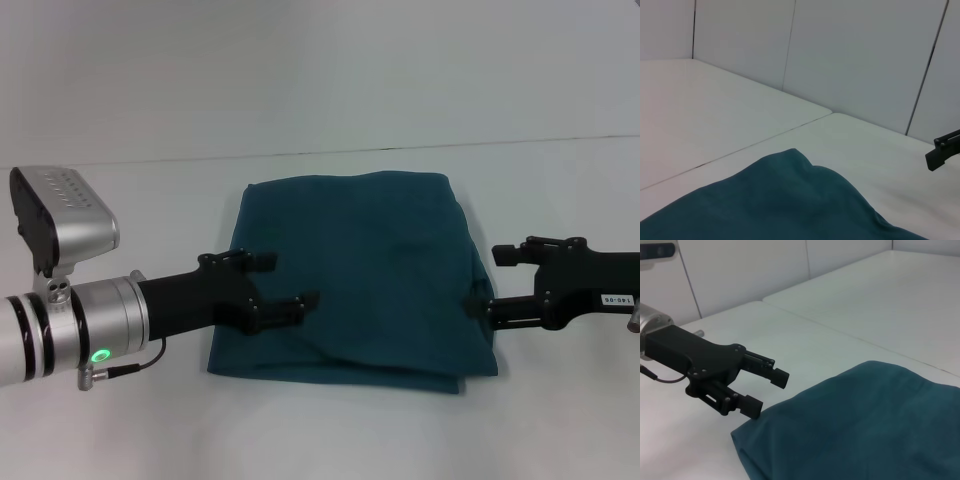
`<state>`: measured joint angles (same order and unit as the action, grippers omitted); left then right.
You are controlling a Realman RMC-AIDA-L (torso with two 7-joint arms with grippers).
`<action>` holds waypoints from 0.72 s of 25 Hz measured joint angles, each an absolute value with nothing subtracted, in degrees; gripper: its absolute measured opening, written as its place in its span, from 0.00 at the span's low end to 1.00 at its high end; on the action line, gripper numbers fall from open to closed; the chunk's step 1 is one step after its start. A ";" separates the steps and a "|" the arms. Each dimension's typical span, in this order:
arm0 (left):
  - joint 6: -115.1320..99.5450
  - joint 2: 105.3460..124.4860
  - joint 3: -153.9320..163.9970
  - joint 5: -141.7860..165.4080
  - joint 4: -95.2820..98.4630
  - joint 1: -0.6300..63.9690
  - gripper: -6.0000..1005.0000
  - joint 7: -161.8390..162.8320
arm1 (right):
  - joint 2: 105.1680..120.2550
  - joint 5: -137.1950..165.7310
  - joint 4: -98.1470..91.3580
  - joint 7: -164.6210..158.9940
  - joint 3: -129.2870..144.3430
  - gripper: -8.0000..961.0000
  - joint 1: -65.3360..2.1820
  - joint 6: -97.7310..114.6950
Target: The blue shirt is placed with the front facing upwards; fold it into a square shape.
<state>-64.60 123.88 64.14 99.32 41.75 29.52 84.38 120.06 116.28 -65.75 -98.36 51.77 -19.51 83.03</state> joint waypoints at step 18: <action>-64.51 124.02 64.29 99.16 41.71 29.63 0.85 84.25 | 120.00 115.39 -63.33 -96.84 51.77 0.99 -20.38 81.35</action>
<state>-64.51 124.02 64.29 99.16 41.71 29.63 84.25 120.00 115.39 -63.33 -96.84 51.77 -20.38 81.35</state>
